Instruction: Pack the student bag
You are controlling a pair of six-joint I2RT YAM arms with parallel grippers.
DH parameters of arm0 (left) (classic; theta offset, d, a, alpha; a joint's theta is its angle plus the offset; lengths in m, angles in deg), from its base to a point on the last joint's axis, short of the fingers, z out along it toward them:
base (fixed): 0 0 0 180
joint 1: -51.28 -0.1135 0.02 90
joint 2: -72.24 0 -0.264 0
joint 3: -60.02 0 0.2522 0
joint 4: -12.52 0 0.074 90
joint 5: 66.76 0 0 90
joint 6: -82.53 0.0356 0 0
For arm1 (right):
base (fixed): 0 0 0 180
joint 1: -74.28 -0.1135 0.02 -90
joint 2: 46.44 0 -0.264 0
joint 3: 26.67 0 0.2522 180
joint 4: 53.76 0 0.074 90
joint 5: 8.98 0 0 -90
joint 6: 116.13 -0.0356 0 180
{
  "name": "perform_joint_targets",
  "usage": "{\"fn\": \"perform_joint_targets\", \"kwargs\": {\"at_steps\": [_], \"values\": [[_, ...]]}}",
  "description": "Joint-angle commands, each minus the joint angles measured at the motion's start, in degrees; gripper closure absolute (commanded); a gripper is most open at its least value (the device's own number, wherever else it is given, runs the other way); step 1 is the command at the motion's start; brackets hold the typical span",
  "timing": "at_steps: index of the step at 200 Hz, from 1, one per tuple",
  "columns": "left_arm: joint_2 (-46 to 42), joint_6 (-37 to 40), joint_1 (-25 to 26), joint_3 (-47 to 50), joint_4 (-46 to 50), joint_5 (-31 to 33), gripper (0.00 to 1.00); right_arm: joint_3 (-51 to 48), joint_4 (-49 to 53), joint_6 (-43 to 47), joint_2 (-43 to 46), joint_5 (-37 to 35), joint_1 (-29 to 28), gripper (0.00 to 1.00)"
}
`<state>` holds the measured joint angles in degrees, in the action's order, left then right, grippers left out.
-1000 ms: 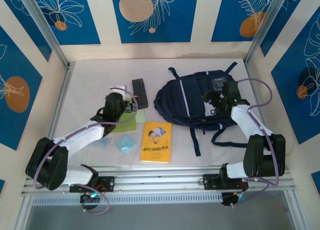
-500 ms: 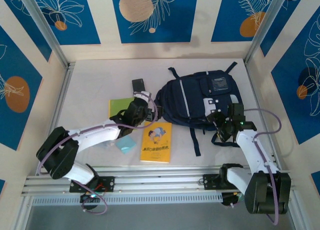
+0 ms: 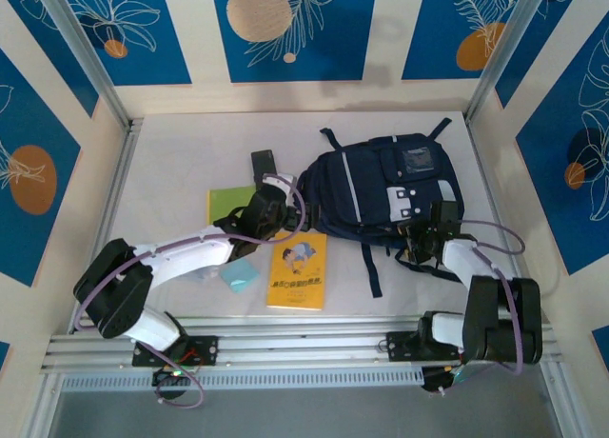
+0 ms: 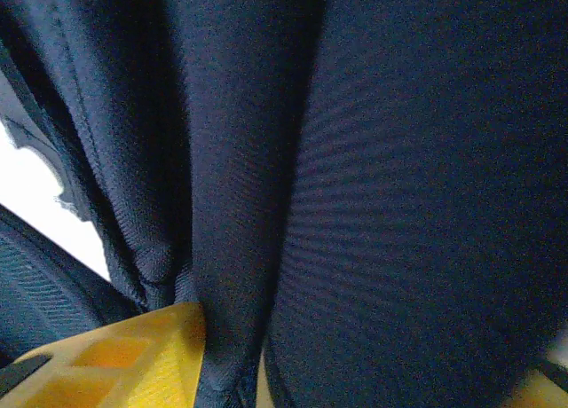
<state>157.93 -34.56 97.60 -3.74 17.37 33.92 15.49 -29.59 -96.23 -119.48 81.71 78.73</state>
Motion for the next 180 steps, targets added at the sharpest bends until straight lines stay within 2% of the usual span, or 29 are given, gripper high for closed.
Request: {"fn": "perform_joint_targets", "kwargs": {"at_steps": [1, 18, 46, 73, 98, 129, 180], "values": [[0.93, 0.65, 0.96, -1.24, -0.64, -4.7, 0.0, 3.53, -4.41, 0.59, -2.96, 2.1, -1.6, 0.62], [1.04, 1.71, 1.12, -1.16, -1.9, -7.53, 0.0, 5.23, -4.68, 1.24, -4.22, 4.52, -2.5, 1.0], [1.05, 3.41, 1.29, -1.48, -3.87, -14.87, 0.03, 11.12, -0.54, 0.11, -2.47, 5.67, -5.89, 1.0], [1.85, 4.61, 1.57, -2.59, -4.55, -21.0, 0.13, 18.74, 4.52, -1.57, -1.97, 5.47, -9.28, 1.0], [3.68, 5.33, 2.12, -3.84, -4.73, -24.73, 0.24, 22.16, 4.36, -4.73, -3.26, 6.23, -10.27, 1.0], [6.23, 6.89, 4.02, -4.23, -7.35, -23.01, 0.34, 23.3, 0.72, -11.18, -5.66, 7.22, -11.6, 1.0], [13.96, 11.09, 7.4, -5.99, -19.61, -18.19, 0.47, 23.27, -1.8, -18.08, -6.6, 5.12, -15.05, 1.0]]}}
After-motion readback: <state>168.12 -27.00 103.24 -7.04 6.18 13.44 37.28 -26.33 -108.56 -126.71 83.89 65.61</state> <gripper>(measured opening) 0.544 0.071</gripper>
